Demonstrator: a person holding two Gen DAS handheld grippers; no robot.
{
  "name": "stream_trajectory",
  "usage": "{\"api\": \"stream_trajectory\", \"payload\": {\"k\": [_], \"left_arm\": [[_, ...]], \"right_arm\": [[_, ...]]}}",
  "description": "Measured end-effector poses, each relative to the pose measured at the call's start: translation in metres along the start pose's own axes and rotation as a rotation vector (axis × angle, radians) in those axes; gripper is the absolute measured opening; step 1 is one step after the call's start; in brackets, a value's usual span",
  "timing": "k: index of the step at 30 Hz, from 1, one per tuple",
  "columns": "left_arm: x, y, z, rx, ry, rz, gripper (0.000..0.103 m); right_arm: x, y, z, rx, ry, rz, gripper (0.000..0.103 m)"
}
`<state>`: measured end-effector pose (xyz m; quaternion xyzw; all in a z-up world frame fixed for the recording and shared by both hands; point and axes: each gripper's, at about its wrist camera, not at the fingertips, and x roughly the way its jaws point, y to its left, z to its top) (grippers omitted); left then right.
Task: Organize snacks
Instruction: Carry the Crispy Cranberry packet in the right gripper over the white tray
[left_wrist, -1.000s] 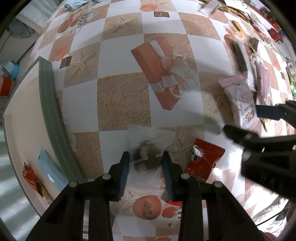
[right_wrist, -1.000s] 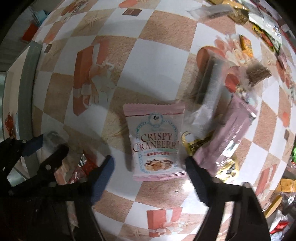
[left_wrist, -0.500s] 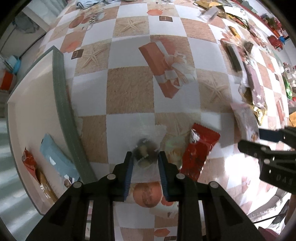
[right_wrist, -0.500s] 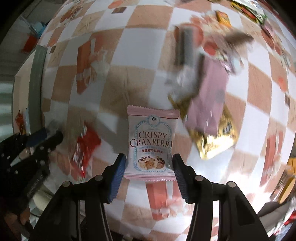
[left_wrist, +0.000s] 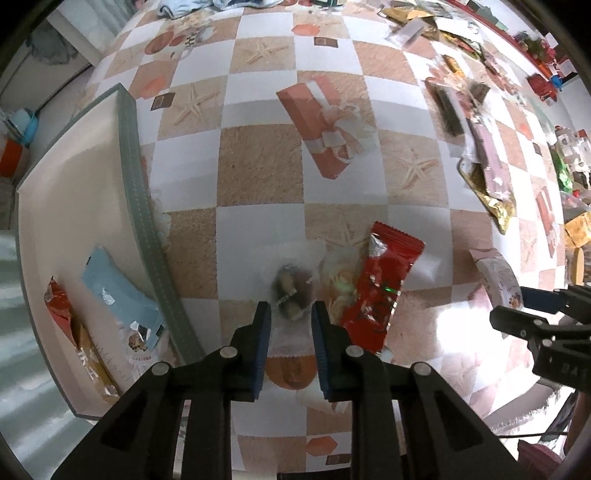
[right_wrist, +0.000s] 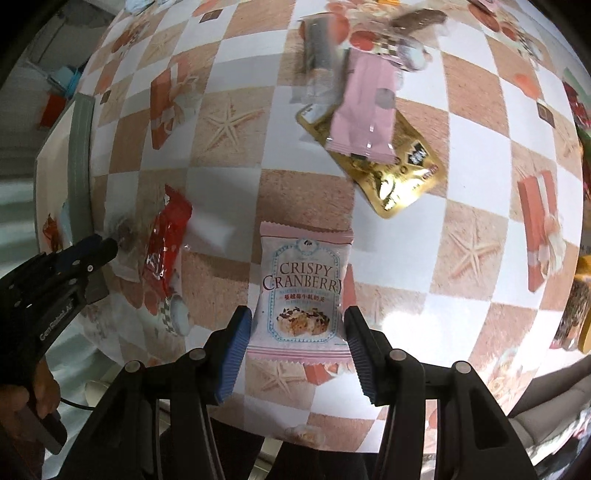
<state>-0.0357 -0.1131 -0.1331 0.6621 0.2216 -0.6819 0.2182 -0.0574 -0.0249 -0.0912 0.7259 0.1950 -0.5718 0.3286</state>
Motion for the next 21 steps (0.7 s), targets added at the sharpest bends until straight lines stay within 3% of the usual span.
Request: {"api": "stream_trajectory", "payload": {"k": [8, 11, 19, 21], "left_arm": [[-0.012, 0.0, -0.02, 0.017, 0.006, -0.012, 0.025], [-0.01, 0.002, -0.029, 0.019, 0.01, -0.015, 0.025], [-0.019, -0.003, -0.044, 0.029, 0.009, -0.018, 0.025], [-0.021, -0.001, -0.048, 0.029, 0.008, -0.018, 0.025]], "right_arm": [[0.009, -0.008, -0.002, 0.002, 0.047, -0.037, 0.056], [0.02, -0.006, 0.001, 0.005, 0.054, -0.064, 0.071], [0.037, -0.011, 0.019, 0.074, 0.04, -0.081, 0.07], [0.033, -0.015, 0.028, 0.072, 0.031, -0.095, 0.06]]}}
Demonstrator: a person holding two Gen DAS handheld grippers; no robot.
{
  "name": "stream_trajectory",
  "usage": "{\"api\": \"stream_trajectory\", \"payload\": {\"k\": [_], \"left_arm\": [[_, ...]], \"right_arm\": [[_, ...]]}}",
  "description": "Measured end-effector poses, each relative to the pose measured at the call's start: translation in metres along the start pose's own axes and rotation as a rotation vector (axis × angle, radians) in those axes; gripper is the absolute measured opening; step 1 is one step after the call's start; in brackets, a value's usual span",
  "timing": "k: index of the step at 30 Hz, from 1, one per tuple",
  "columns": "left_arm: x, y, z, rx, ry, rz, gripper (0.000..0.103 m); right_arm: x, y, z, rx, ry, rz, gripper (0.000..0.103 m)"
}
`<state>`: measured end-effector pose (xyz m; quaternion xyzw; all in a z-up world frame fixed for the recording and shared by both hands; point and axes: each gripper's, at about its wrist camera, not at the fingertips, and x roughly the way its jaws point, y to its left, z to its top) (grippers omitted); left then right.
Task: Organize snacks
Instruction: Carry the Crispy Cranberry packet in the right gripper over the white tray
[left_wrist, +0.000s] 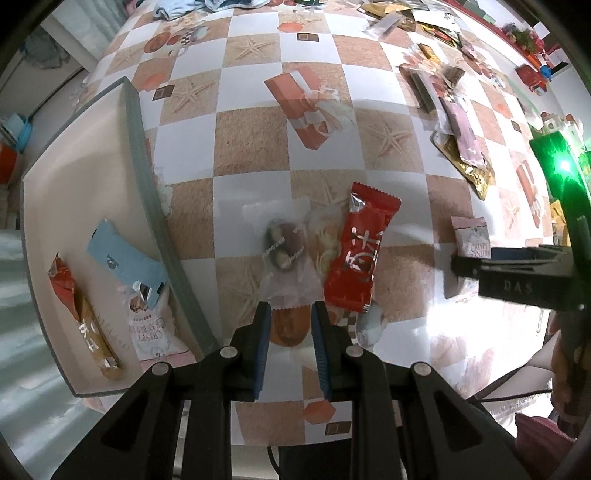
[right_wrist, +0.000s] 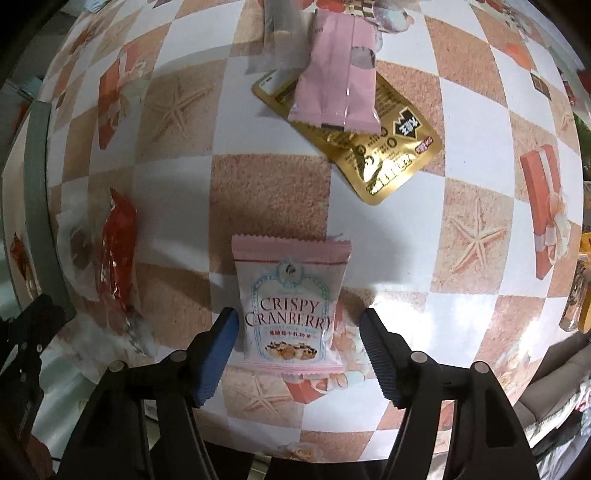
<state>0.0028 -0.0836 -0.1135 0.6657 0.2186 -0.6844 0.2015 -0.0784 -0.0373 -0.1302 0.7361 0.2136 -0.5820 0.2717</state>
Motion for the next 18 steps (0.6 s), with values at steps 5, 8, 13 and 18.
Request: {"api": "stream_trajectory", "payload": {"k": [5, 8, 13, 18], "left_arm": [[-0.005, 0.004, -0.005, -0.004, -0.003, -0.005, 0.025], [-0.007, 0.005, -0.008, -0.01, 0.001, -0.01, 0.025], [-0.011, 0.005, -0.022, -0.008, 0.001, -0.02, 0.025], [-0.016, 0.005, -0.034, -0.016, -0.001, -0.036, 0.025]], "right_arm": [[-0.001, 0.009, 0.01, 0.001, 0.004, 0.032, 0.047], [-0.013, 0.009, 0.004, 0.0, 0.002, 0.04, 0.047], [-0.025, 0.009, -0.005, -0.004, 0.003, 0.051, 0.047], [-0.033, 0.022, -0.005, -0.026, 0.001, 0.054, 0.047]]}}
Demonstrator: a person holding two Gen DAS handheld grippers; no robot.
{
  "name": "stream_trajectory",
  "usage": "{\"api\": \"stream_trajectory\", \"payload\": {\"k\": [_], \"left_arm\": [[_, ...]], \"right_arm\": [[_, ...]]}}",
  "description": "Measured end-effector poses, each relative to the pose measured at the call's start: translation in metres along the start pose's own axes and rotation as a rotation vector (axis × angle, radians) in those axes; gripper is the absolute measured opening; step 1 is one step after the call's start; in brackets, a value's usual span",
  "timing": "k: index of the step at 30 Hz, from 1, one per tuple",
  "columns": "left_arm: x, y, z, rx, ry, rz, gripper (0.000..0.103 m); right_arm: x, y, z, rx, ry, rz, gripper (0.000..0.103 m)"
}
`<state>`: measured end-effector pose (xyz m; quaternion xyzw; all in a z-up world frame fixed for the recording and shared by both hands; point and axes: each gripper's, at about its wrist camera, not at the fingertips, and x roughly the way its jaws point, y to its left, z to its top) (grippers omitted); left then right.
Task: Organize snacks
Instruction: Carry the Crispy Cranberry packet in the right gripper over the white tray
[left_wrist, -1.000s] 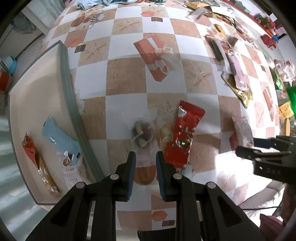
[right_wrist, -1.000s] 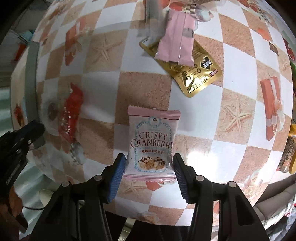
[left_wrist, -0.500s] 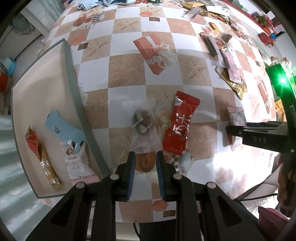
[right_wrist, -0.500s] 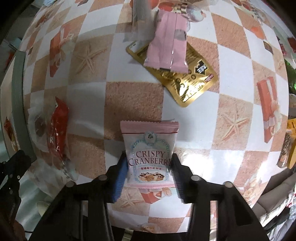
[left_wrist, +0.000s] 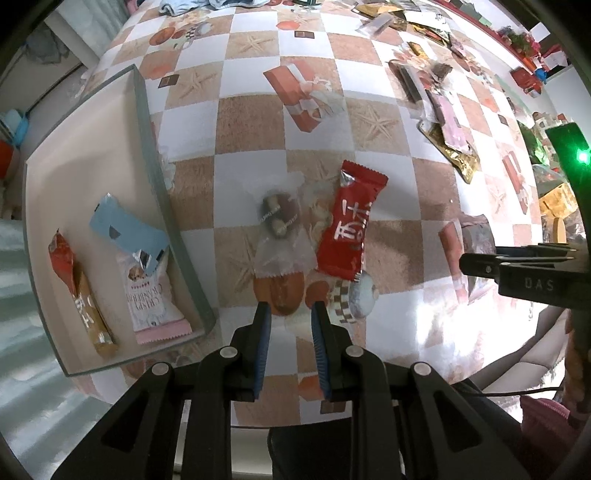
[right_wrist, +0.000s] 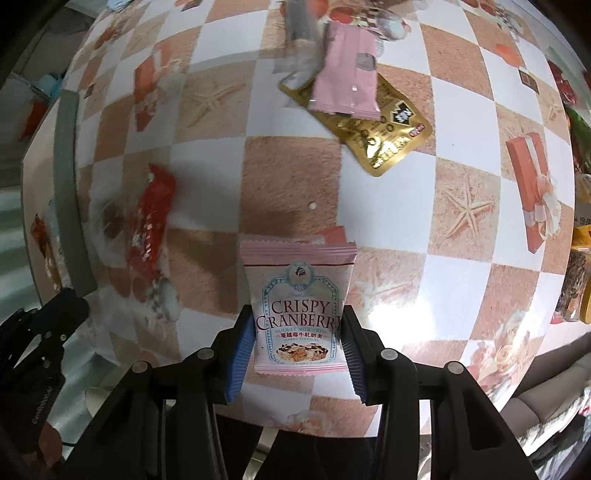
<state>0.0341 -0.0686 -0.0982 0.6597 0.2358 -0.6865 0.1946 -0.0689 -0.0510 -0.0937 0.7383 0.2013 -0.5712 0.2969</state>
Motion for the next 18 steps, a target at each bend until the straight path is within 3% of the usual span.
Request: {"api": "stream_trajectory", "payload": {"k": [18], "left_arm": [[-0.027, 0.058, -0.024, -0.123, -0.054, -0.016, 0.025]], "right_arm": [[-0.02, 0.099, 0.006, -0.177, -0.033, -0.017, 0.047]]}}
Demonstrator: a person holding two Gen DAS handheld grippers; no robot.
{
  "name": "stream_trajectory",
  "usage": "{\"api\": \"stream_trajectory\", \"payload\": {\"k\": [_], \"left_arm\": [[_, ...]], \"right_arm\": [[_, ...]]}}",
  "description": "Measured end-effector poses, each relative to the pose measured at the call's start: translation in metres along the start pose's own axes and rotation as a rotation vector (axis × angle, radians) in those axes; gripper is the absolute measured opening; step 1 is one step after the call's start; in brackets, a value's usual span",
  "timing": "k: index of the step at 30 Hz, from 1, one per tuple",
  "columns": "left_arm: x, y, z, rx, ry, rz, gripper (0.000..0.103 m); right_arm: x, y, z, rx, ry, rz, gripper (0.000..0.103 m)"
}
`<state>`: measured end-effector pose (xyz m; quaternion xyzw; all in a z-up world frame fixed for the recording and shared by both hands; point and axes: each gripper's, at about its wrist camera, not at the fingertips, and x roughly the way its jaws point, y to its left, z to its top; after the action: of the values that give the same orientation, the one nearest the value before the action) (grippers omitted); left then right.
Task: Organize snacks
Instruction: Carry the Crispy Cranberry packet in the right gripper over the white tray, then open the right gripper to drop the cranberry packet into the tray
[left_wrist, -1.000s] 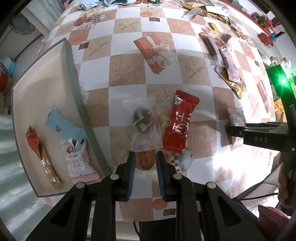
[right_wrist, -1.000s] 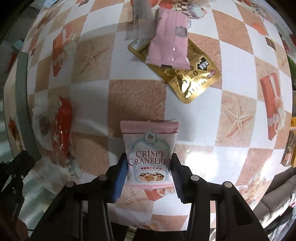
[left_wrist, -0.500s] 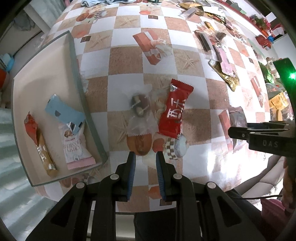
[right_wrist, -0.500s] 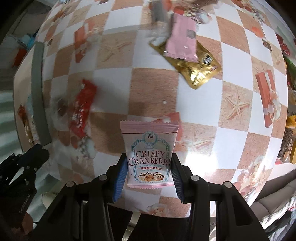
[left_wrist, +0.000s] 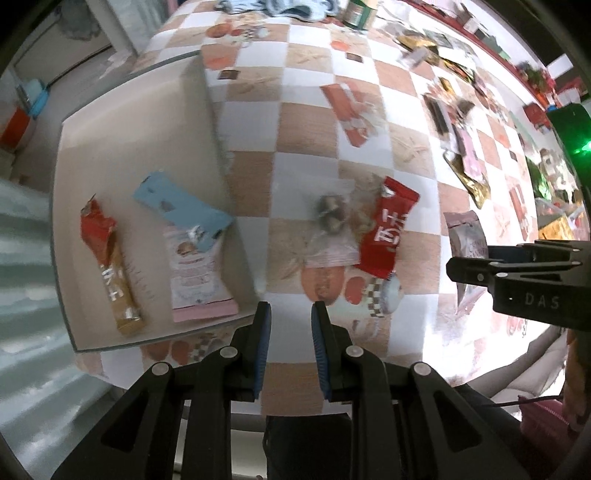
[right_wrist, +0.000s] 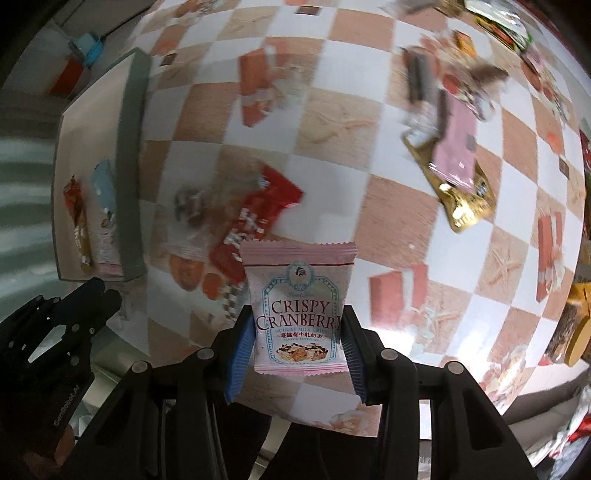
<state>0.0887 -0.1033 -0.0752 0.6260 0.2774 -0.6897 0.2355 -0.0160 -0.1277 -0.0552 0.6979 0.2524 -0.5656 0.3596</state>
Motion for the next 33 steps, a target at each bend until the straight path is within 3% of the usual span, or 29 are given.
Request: {"api": "stream_trajectory", "payload": {"k": [14, 33], "left_arm": [[-0.009, 0.052, -0.01, -0.112, -0.021, 0.017, 0.025], [-0.013, 0.095, -0.009, -0.186, -0.031, 0.03, 0.025]], "right_arm": [[0.011, 0.07, 0.017, -0.103, -0.019, 0.003, 0.047], [0.019, 0.149, 0.037, -0.224, -0.031, 0.009, 0.047]]}}
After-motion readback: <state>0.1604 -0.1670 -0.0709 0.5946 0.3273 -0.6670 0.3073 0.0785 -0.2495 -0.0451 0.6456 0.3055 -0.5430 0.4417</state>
